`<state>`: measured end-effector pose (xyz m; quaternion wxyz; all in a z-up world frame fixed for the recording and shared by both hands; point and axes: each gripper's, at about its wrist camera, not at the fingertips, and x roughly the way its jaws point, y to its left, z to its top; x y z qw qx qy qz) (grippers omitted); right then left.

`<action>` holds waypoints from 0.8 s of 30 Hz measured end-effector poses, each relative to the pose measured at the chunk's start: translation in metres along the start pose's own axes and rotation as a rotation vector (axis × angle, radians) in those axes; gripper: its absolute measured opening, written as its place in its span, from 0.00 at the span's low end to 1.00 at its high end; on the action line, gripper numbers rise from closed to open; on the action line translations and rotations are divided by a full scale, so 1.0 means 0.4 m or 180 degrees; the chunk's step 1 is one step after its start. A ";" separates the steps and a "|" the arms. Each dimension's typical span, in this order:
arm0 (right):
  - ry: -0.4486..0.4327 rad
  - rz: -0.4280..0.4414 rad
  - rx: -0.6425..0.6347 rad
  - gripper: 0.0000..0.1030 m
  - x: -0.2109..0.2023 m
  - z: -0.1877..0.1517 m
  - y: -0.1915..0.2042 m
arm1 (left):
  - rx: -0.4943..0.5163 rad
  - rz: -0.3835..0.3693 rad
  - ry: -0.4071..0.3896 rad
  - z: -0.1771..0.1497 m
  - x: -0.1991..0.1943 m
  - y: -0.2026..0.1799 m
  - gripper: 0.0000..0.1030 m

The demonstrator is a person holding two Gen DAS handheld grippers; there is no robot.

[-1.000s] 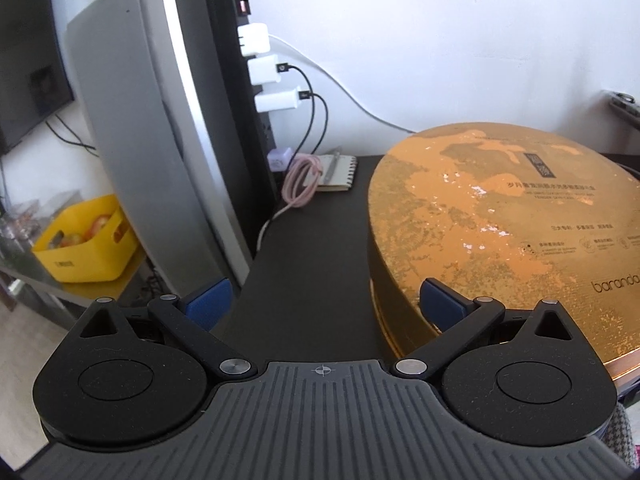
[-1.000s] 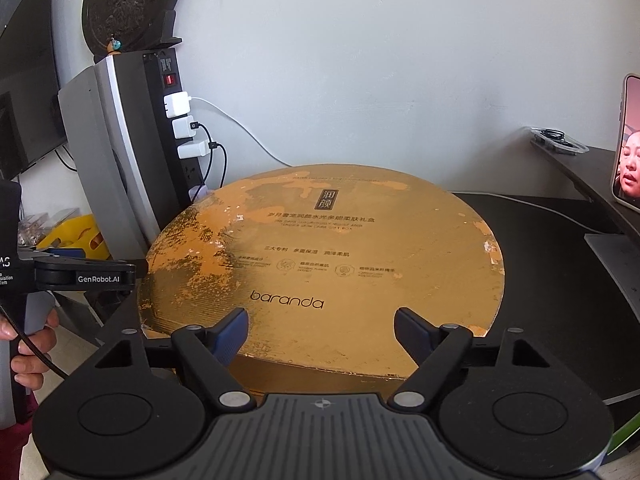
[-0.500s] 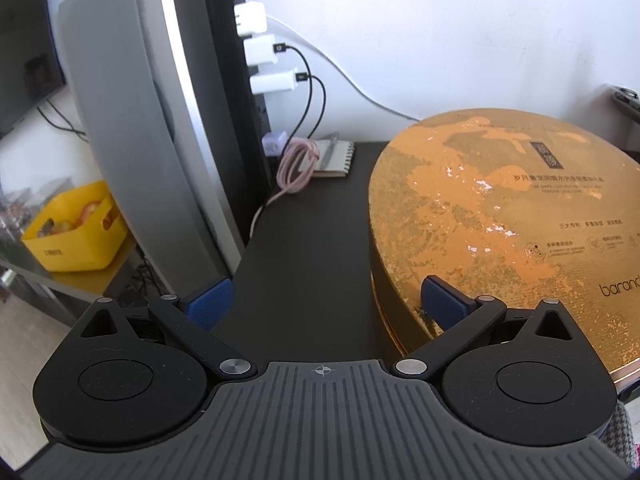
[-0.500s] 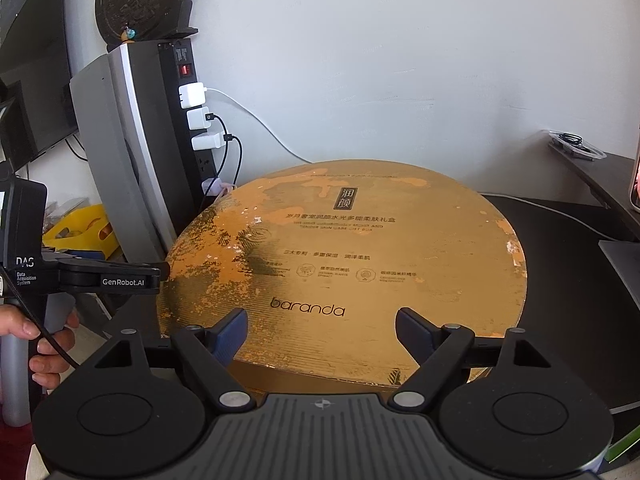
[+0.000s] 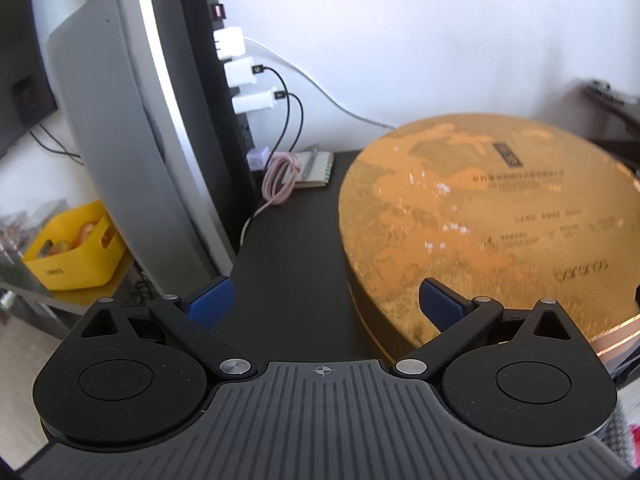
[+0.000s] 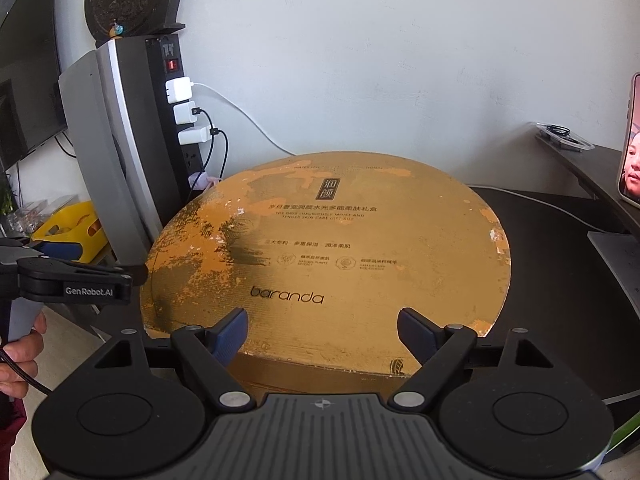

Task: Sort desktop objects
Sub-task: 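Lower the lid onto the box rim with both grippers, then press the lid down over the box with both grippers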

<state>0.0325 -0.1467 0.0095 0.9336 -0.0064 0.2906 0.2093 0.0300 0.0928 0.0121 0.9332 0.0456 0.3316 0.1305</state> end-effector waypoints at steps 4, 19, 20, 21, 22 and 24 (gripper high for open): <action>0.0031 -0.0007 0.0037 0.77 0.018 -0.002 -0.009 | 0.0029 -0.0048 0.0084 -0.013 0.008 -0.013 0.99; -0.0151 -0.0130 0.0093 0.82 -0.048 0.024 -0.037 | 0.0165 0.0036 0.0065 0.005 -0.020 -0.044 0.99; -0.0182 -0.0161 0.0101 0.83 -0.057 0.025 -0.043 | 0.0179 0.0017 0.0030 0.009 -0.029 -0.050 0.99; -0.0194 -0.0155 0.0139 0.84 -0.063 0.024 -0.050 | 0.0196 -0.0016 -0.0011 0.014 -0.040 -0.058 1.00; -0.0199 -0.0138 0.0183 0.85 -0.068 0.022 -0.058 | 0.0216 -0.0051 -0.0042 0.017 -0.049 -0.067 1.00; -0.0206 -0.0124 0.0241 0.88 -0.076 0.016 -0.067 | 0.0247 -0.0130 -0.0074 0.020 -0.064 -0.086 1.00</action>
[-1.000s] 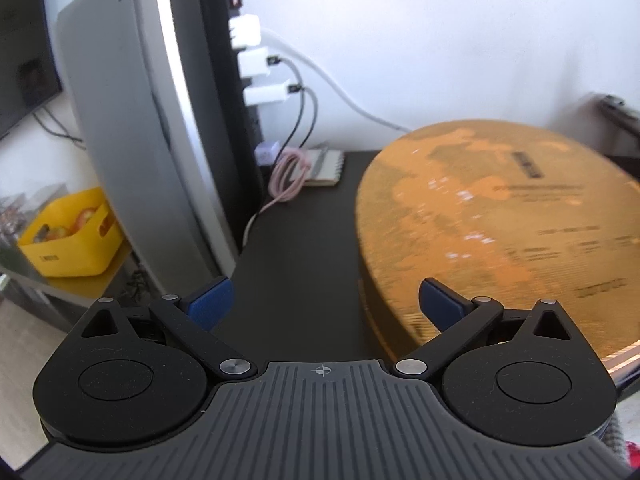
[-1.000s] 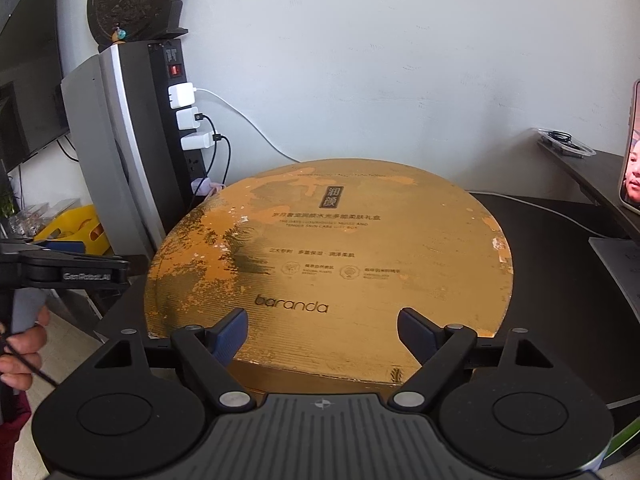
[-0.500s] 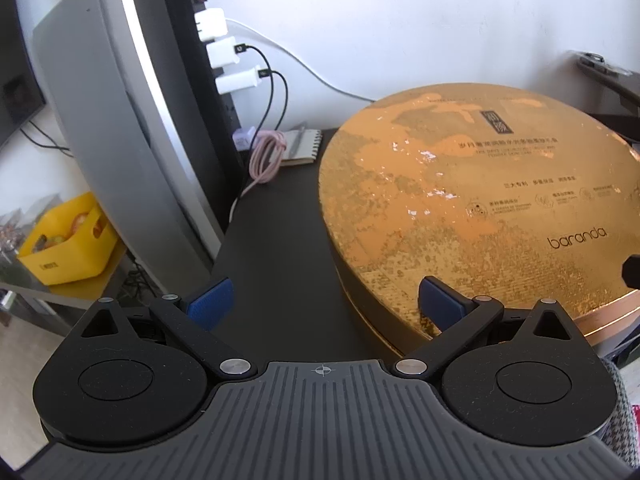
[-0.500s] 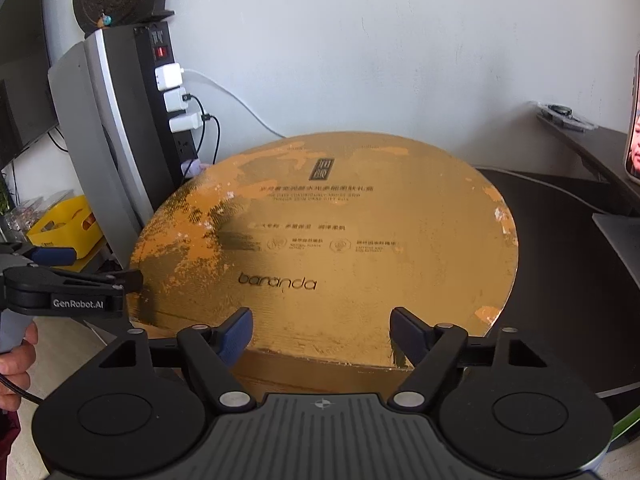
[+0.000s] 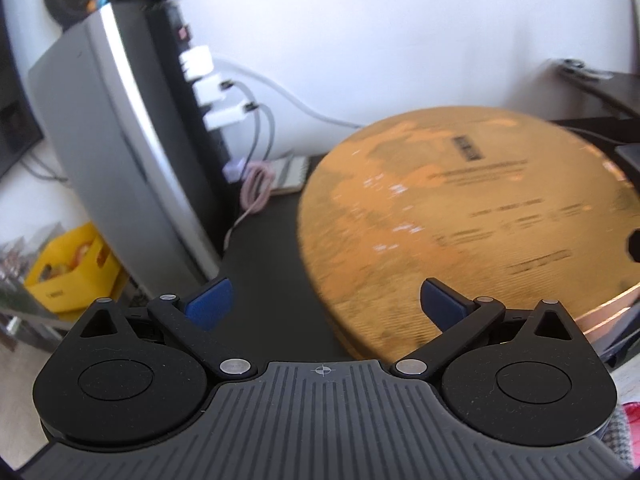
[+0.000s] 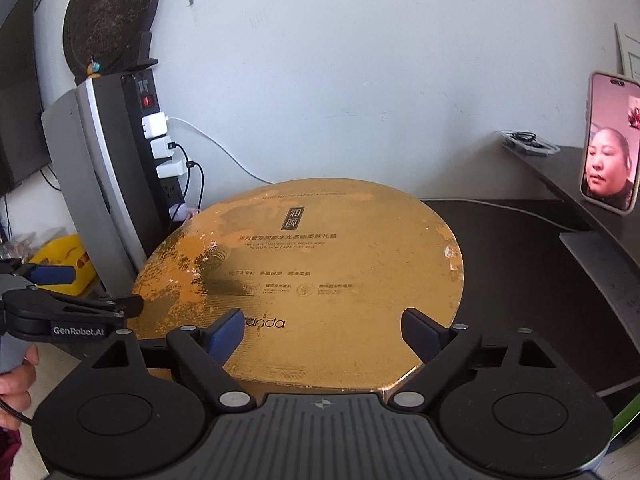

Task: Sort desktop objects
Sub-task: 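Press the lid down over the box with both grippers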

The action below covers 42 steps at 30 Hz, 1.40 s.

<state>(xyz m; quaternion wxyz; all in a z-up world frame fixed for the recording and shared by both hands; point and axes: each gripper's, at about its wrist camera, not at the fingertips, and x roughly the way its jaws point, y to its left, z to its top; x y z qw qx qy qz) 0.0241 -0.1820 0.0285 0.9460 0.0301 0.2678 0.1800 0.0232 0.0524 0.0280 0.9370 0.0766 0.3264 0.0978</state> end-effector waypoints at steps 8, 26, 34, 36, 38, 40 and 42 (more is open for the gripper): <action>-0.0073 -0.0083 0.0080 0.97 -0.030 -0.010 -0.022 | 0.0116 -0.0189 -0.0041 0.013 -0.036 -0.073 1.00; -0.0065 -0.0177 0.0140 0.99 -0.032 -0.016 -0.029 | 0.0205 -0.0321 0.0019 0.008 -0.050 -0.124 1.00; -0.0042 -0.0173 0.0148 0.99 -0.029 -0.016 -0.026 | 0.0208 -0.0386 0.0070 0.004 -0.046 -0.124 1.00; -0.0034 -0.0166 0.0155 0.99 -0.027 -0.016 -0.026 | 0.0208 -0.0415 0.0077 0.002 -0.046 -0.126 1.00; -0.0018 -0.0191 0.0135 0.99 -0.025 -0.016 -0.024 | 0.0216 -0.0436 0.0078 0.000 -0.047 -0.129 1.00; 0.0004 -0.0228 0.0112 0.99 -0.022 -0.015 -0.024 | 0.0229 -0.0450 0.0062 -0.003 -0.050 -0.130 1.00; 0.0044 -0.0285 0.0112 0.99 -0.019 -0.012 -0.028 | 0.0231 -0.0478 0.0043 -0.005 -0.053 -0.129 1.00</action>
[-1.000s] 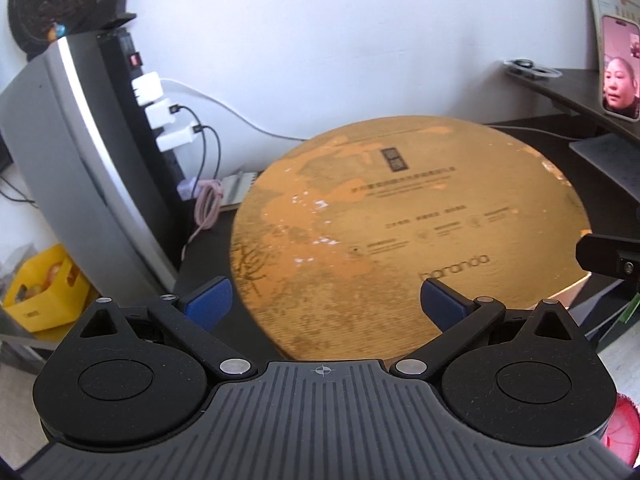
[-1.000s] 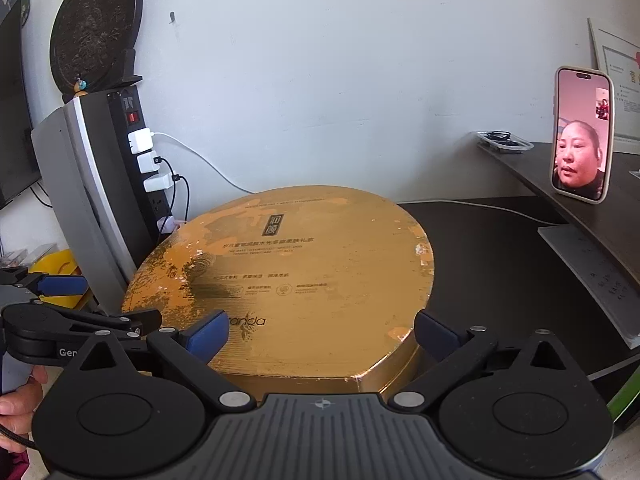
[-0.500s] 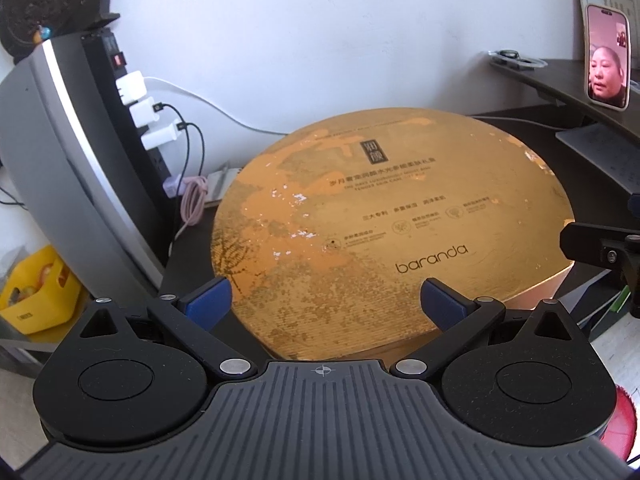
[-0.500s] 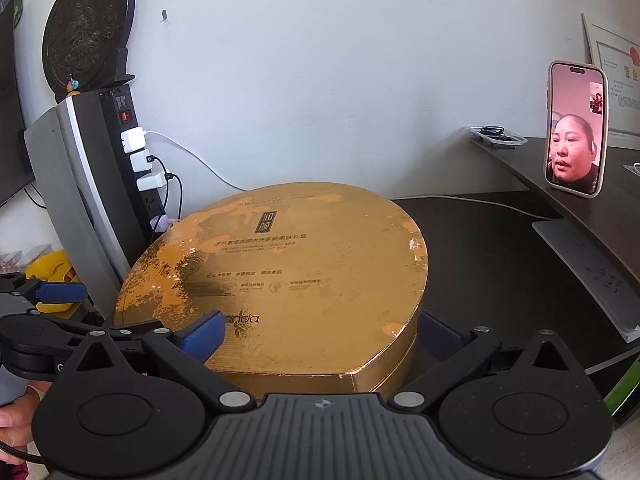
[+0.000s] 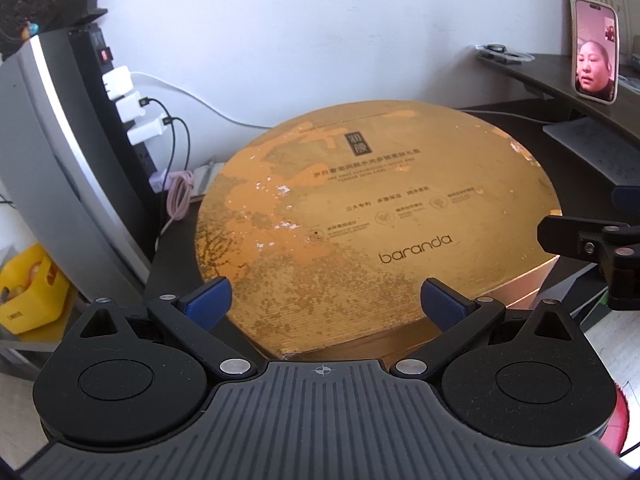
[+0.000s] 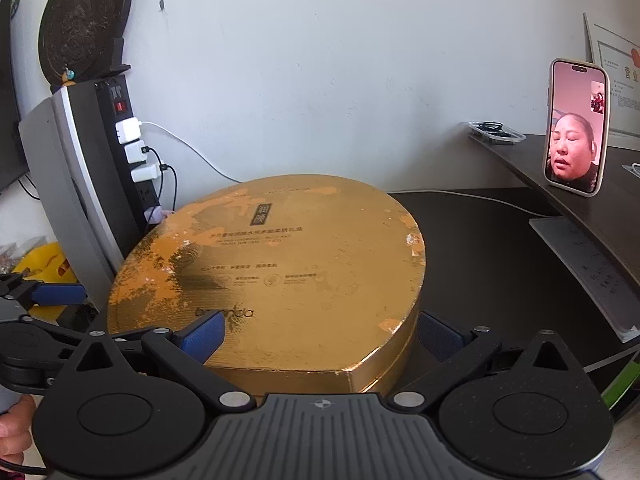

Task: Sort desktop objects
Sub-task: 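Press the lid down over the box with both grippers, then release the lid and pull both grippers back from the box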

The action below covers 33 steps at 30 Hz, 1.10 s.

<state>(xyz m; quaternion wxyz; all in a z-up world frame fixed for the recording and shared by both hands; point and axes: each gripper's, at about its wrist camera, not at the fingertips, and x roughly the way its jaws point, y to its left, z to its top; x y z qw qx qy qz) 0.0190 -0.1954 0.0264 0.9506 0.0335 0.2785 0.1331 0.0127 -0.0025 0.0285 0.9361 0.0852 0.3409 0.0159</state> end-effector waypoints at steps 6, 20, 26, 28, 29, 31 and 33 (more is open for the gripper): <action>0.0049 -0.0251 -0.0104 0.99 0.003 0.009 -0.010 | 0.0016 -0.0111 -0.0027 -0.004 -0.009 -0.003 1.00; 0.0005 -0.0526 -0.0135 1.00 -0.022 -0.002 -0.065 | 0.0111 -0.0165 -0.0001 0.002 -0.020 -0.063 1.00; 0.0003 -0.0425 0.0015 0.99 -0.036 -0.012 -0.094 | 0.0158 -0.0172 0.0014 0.004 -0.022 -0.086 1.00; 0.0043 -0.0451 0.0030 0.99 -0.033 -0.013 -0.095 | 0.0153 -0.0171 0.0027 0.003 -0.022 -0.088 1.00; 0.0063 -0.0473 0.0028 0.99 -0.032 -0.013 -0.094 | 0.0153 -0.0170 0.0029 0.002 -0.023 -0.089 1.00; 0.0086 -0.0510 0.0016 0.99 -0.030 -0.015 -0.087 | 0.0153 -0.0164 0.0028 0.001 -0.026 -0.089 1.00; 0.0097 -0.0533 -0.0006 0.99 -0.029 -0.016 -0.079 | 0.0148 -0.0150 0.0029 0.001 -0.029 -0.087 1.00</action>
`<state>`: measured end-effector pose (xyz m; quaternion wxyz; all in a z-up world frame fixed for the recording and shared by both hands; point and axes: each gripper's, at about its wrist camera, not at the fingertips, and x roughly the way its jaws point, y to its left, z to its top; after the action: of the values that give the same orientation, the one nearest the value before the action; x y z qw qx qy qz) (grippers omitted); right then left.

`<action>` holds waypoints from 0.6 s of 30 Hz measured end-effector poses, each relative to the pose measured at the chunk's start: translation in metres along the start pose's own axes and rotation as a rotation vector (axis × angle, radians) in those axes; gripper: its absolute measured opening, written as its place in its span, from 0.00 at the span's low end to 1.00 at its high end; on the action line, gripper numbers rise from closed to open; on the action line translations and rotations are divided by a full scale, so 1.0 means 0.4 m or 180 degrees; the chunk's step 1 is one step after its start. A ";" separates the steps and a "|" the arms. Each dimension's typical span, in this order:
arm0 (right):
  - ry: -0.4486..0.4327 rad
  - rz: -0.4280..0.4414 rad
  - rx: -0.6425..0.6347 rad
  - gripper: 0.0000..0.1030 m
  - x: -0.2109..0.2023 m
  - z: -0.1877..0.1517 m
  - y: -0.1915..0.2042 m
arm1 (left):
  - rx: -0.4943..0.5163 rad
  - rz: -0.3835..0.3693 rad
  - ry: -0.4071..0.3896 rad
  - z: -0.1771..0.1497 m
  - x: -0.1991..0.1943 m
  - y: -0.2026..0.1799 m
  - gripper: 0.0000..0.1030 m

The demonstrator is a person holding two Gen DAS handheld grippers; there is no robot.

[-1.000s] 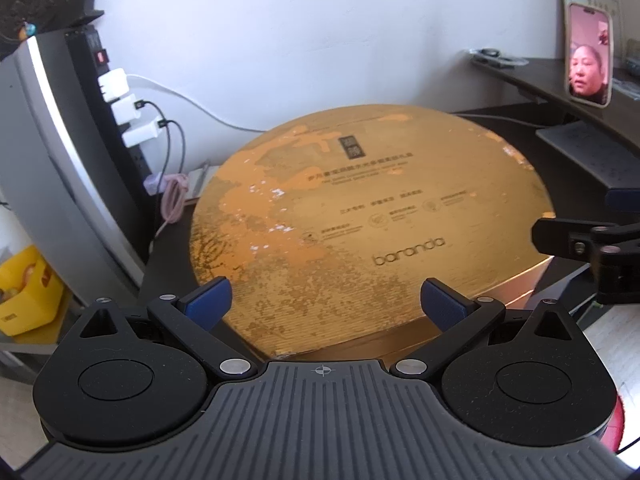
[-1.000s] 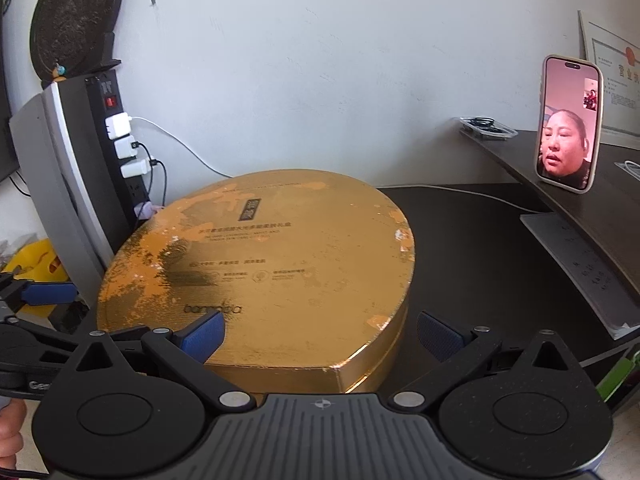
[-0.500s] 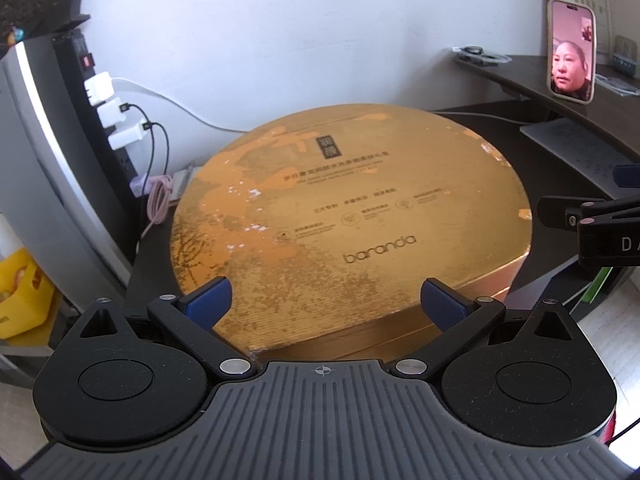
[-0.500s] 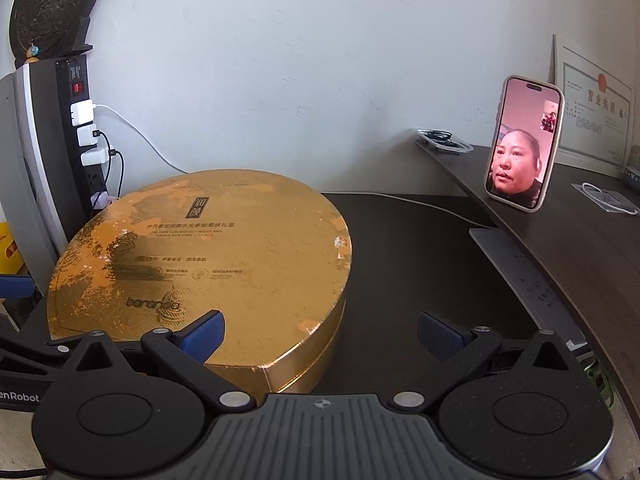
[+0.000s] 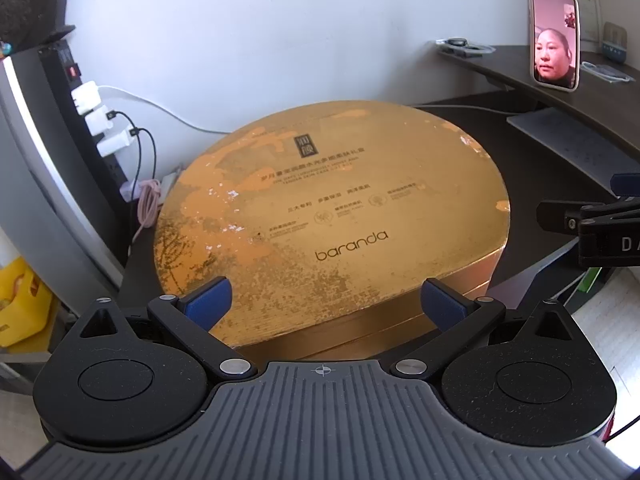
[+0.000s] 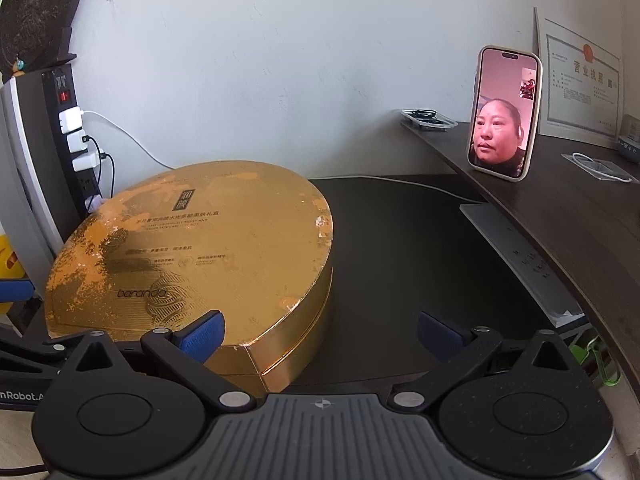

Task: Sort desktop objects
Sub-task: 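Release the lid and pull both grippers back from the box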

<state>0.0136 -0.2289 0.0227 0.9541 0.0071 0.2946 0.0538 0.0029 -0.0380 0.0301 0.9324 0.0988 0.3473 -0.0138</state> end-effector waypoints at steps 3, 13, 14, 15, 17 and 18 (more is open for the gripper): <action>-0.0017 0.0020 -0.0018 0.99 -0.004 -0.003 0.014 | -0.0018 0.0031 0.0016 -0.004 -0.005 0.005 1.00; 0.0070 0.0000 -0.0083 0.99 0.000 -0.013 0.089 | -0.0094 0.0069 0.0134 -0.054 -0.023 0.046 1.00; 0.0069 -0.0023 -0.0110 0.99 -0.001 -0.013 0.097 | -0.0106 0.0072 0.0141 -0.058 -0.025 0.052 1.00; 0.0067 -0.0038 -0.0132 0.99 -0.003 -0.014 0.105 | -0.0119 0.0074 0.0148 -0.063 -0.028 0.057 1.00; 0.0063 -0.0042 -0.0159 0.99 -0.008 -0.015 0.116 | -0.0135 0.0081 0.0158 -0.072 -0.033 0.067 1.00; 0.0069 -0.0036 -0.0167 0.99 -0.010 -0.017 0.120 | -0.0123 0.0100 0.0162 -0.075 -0.035 0.069 1.00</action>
<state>0.0015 -0.1816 0.0215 0.9510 -0.0202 0.3035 0.0562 -0.0244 -0.0058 0.0217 0.9251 0.0865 0.3696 0.0102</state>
